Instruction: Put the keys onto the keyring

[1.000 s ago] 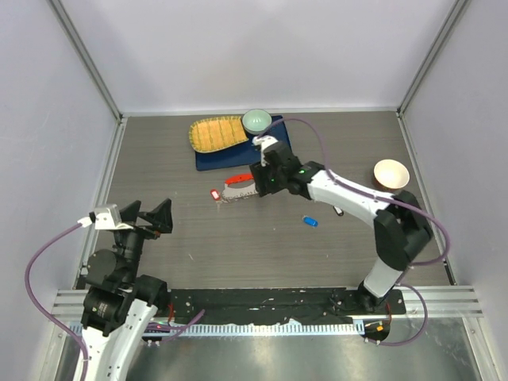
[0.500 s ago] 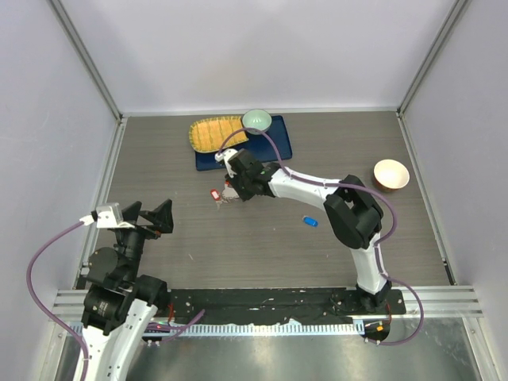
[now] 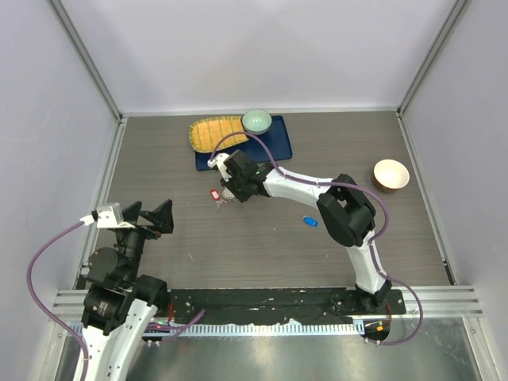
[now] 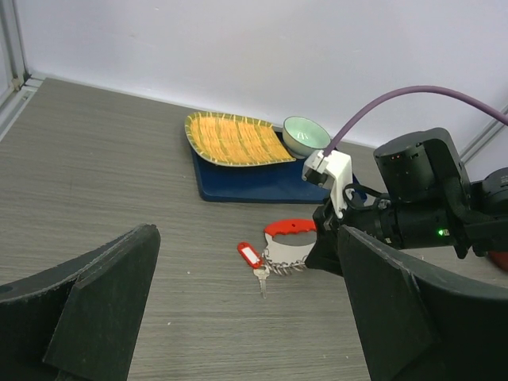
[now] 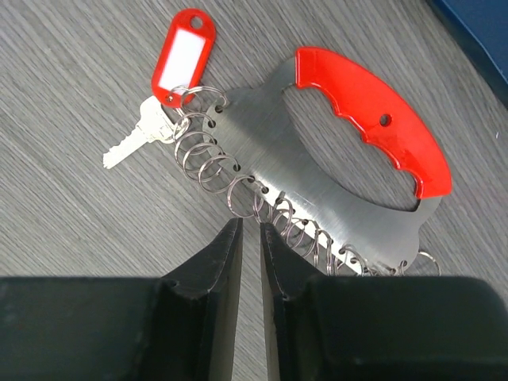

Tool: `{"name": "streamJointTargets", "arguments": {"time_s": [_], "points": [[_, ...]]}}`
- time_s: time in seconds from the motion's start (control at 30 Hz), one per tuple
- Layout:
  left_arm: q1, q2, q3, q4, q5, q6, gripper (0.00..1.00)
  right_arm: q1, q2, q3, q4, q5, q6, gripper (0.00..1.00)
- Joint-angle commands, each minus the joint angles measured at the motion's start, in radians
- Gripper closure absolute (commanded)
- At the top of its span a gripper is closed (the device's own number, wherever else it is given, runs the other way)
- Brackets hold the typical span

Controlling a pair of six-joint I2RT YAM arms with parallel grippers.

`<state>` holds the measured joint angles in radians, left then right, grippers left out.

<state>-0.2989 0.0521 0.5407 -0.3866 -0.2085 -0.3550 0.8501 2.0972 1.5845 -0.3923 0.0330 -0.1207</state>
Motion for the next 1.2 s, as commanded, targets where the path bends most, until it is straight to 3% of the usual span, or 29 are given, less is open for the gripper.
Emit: {"name": "streamJointTargets", "arguments": {"time_s": [0.0, 0.43, 0.73, 1.0, 1.17], "points": [[0.007, 0.003, 0.028, 0.011, 0.018, 0.019, 0.00, 0.007, 0.014, 0.057, 0.007, -0.008, -0.053, 0.79], [0.007, 0.005, 0.028, 0.014, 0.023, 0.021, 0.00, 0.007, 0.069, 0.065, 0.000, -0.010, -0.079, 0.83], [0.007, 0.006, 0.027, 0.015, 0.024, 0.024, 0.00, 0.007, 0.024, 0.037, -0.013, 0.011, -0.091, 0.99], [0.007, 0.037, 0.027, 0.028, 0.069, 0.028, 0.00, 0.021, -0.141, -0.029, -0.011, -0.018, -0.118, 0.99], [0.007, 0.112, 0.028, 0.067, 0.179, 0.033, 0.00, 0.058, -0.275, -0.101, 0.009, -0.061, -0.197, 0.99]]}}
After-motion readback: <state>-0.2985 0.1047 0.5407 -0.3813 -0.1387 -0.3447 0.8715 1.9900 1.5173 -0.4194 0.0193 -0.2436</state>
